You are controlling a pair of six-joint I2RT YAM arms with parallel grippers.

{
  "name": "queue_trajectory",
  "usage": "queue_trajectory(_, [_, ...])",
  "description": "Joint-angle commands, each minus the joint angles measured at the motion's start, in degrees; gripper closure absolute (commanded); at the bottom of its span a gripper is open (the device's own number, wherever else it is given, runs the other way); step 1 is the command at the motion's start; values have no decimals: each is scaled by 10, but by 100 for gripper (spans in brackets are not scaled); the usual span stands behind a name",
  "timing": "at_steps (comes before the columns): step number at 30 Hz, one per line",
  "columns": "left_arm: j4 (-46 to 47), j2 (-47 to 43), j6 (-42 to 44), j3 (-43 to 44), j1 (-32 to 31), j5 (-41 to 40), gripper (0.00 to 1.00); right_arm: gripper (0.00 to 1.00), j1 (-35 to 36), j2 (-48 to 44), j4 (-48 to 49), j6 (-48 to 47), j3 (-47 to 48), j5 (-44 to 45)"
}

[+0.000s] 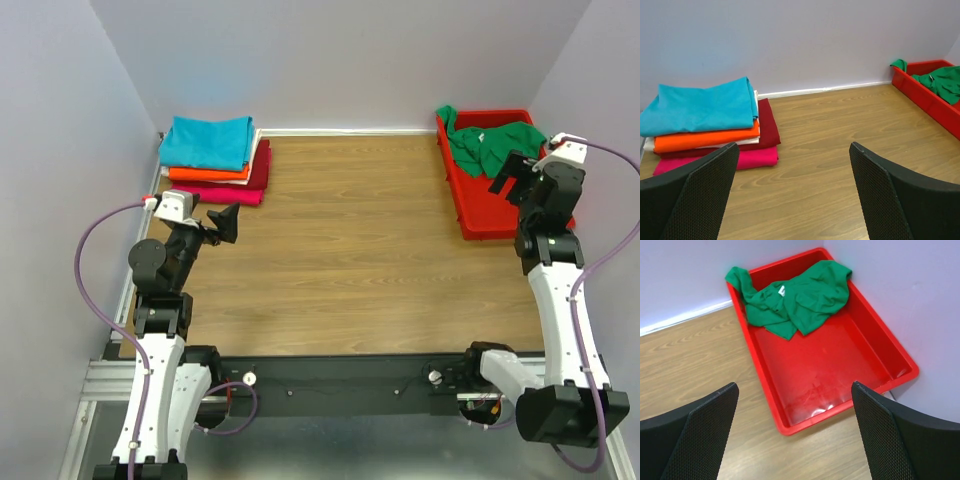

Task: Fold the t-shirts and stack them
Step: Grab the tshirt from the pile

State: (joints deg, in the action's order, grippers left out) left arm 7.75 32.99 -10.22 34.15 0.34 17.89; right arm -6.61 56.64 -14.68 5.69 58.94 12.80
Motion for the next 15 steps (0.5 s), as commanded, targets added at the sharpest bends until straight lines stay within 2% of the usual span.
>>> queue_trajectory(1, [19, -11, 11, -8, -3, -19, 2, 0, -4, 29, 47, -26, 7, 43])
queue_trajectory(3, [21, -13, 13, -10, -3, -26, 2, 0, -3, 55, 54, -77, 19, 38])
queue_trajectory(7, [24, -12, 13, -21, -3, -32, 2, 0, -3, 97, 54, -181, 22, -48])
queue_trajectory(9, [24, -5, 13, -23, -3, -31, 2, 0, -3, 129, 53, -202, 35, -93])
queue_trajectory(10, [24, -3, 16, -20, -3, -31, 2, 0, -4, 172, 53, -204, 42, -102])
queue_trajectory(15, [27, 8, 20, -18, -3, -29, 2, 0, -16, 323, 53, -204, 120, -115])
